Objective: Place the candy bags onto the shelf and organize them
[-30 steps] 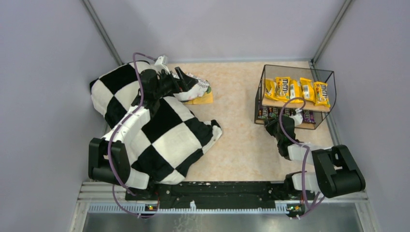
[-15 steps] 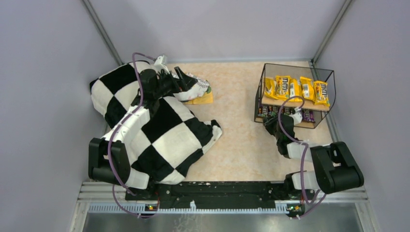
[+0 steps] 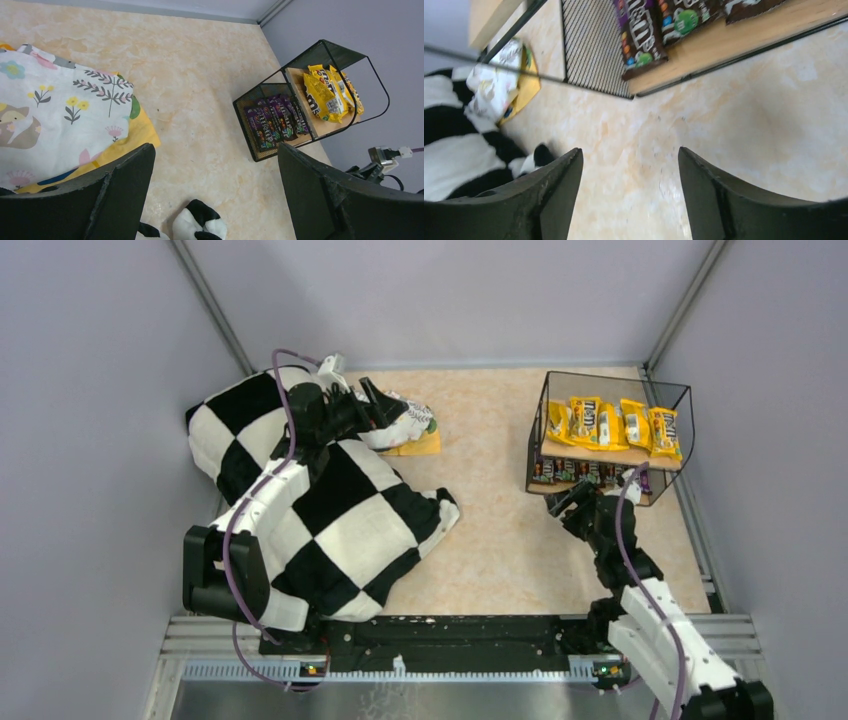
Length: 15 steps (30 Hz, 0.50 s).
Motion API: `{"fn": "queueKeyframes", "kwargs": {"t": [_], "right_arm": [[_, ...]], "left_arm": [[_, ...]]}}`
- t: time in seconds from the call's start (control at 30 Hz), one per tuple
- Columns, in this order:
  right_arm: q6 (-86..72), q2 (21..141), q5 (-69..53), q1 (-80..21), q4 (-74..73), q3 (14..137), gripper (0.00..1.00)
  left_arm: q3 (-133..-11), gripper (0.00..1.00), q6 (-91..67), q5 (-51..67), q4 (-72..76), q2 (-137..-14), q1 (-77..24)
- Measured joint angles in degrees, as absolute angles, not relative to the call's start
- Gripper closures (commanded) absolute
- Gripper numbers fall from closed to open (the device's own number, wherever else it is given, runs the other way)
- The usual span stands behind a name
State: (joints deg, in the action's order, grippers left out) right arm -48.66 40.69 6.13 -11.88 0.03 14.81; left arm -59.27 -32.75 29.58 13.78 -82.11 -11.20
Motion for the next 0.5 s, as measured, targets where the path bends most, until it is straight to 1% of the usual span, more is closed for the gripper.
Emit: {"fn": "queueKeyframes", "kwargs": {"t": [0.1,0.17,0.2,0.33,0.5], "right_arm": [[-46.3,30.22,2.0,-11.88,-9.89,15.68,0.13],[-44.29,23.92,-2.37,-11.88,-15.25,17.47,0.09],[-43.64,22.09,-4.01,-11.88,-16.69,18.41,0.03],[-39.86,16.91,-11.4,-11.88,-21.04,27.2,0.01],[-33.1,18.7,-13.45,-11.88,-23.4,42.83,0.01]], "left_arm": [[-59.27,0.02,-32.69,29.52,13.76,-82.04,-11.2],[-59.27,0.02,-32.23,29.23,13.67,-81.73,-11.22],[-59.27,0.01,-31.7,28.95,13.52,-81.43,-11.35],[-59.29,0.01,-28.75,27.18,12.38,-78.52,-12.47],[-59.24,0.01,-24.16,25.12,12.14,-69.69,-14.15]]}}
